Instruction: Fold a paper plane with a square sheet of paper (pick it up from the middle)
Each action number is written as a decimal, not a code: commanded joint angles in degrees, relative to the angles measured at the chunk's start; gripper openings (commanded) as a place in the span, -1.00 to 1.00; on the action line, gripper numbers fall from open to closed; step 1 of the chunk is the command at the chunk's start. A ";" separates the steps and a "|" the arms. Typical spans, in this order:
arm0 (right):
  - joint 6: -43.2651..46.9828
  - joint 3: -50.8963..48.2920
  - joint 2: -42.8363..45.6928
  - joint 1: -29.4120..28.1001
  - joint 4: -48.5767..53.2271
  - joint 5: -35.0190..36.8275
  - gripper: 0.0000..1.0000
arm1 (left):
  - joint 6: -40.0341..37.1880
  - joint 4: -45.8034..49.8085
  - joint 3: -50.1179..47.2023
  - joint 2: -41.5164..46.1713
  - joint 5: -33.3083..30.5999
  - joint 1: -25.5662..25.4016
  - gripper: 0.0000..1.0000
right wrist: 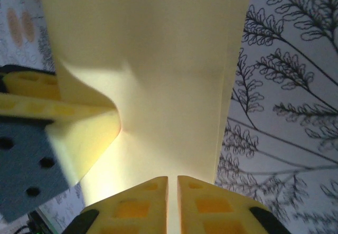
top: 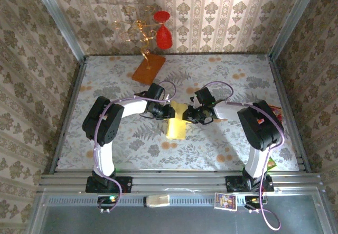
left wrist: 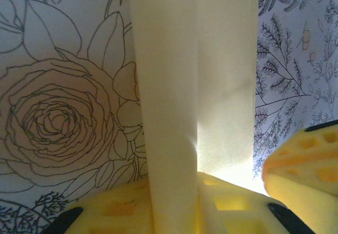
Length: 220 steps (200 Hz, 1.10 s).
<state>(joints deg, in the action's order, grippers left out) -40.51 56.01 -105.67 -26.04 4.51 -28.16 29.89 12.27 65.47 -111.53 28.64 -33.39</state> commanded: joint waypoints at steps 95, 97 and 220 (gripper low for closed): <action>2.72 2.50 -7.18 0.57 9.99 0.69 -0.79 | 2.23 5.30 1.67 1.42 -7.85 -1.06 -0.15; 2.65 2.41 -7.16 0.62 9.99 0.75 -0.79 | 2.38 5.44 1.57 1.75 -8.00 -1.13 -0.12; 1.40 2.00 -7.44 0.74 11.38 1.17 -0.77 | 10.47 4.80 -3.13 5.37 -7.46 -5.12 0.20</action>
<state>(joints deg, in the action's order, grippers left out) -39.16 59.48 -109.80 -25.65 8.54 -30.35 39.44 15.46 61.41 -103.92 20.73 -37.71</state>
